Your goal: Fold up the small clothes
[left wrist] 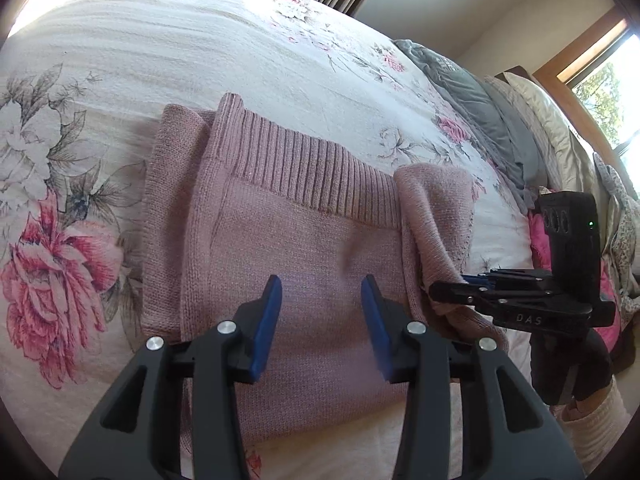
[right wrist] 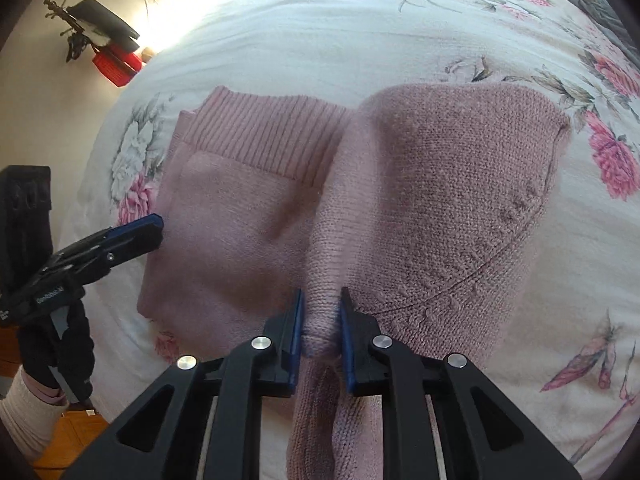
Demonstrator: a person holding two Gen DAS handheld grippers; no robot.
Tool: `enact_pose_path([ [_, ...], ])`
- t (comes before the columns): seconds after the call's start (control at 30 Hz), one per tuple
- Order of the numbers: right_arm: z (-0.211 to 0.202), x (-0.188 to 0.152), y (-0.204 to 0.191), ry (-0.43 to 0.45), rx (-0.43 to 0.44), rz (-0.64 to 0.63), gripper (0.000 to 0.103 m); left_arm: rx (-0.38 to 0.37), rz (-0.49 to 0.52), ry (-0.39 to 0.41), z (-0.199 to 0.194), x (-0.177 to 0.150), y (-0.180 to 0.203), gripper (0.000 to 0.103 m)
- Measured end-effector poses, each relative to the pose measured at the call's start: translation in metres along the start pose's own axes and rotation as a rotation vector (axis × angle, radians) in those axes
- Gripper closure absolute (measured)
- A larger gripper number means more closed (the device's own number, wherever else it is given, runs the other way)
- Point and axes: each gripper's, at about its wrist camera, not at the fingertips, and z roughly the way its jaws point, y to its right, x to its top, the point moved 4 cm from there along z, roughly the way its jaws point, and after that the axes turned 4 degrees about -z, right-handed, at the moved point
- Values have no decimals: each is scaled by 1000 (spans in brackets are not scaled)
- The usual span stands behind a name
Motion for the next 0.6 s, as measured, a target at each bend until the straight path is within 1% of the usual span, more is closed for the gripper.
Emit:
enact_pose_path([
  [0.03, 6, -1, 3, -13, 0, 0, 84, -5, -5, -3, 0, -1, -1, 62],
  [0.1, 12, -4, 4, -19, 23, 7, 71, -5, -5, -7, 1, -2, -2, 62],
  [0.17, 11, -6, 4, -12, 46, 8, 65, -7, -1, -14, 3, -3, 0, 62],
  [0.2, 7, -7, 3, 2, 61, 9, 60, -11, 0, -18, 4, -3, 1, 62],
  [0.27, -10, -10, 3, 45, 97, 16, 58, -20, 3, -25, 6, -2, 7, 62],
  [0.3, -22, -12, 1, 82, 100, 8, 55, -27, 7, -27, 6, -1, 10, 61],
  [0.33, -37, -15, -1, 121, 81, -11, 50, -33, 12, -28, 6, -1, 14, 60],
  [0.4, -65, -25, -3, 183, 3, -60, 16, -47, 20, -35, 7, 1, 21, 57],
  [0.43, -75, -33, -4, 203, -19, -81, 13, -55, 23, -39, 9, 2, 24, 57],
  [0.47, -82, -42, -4, 208, -35, -97, 14, -63, 23, -44, 11, 3, 27, 57],
  [0.53, -87, -61, -2, 183, -49, -109, 14, -90, 13, -60, 16, 4, 35, 55],
  [0.6, -79, -81, -1, 136, -68, -134, 13, -110, 4, -87, 26, 3, 44, 54],
])
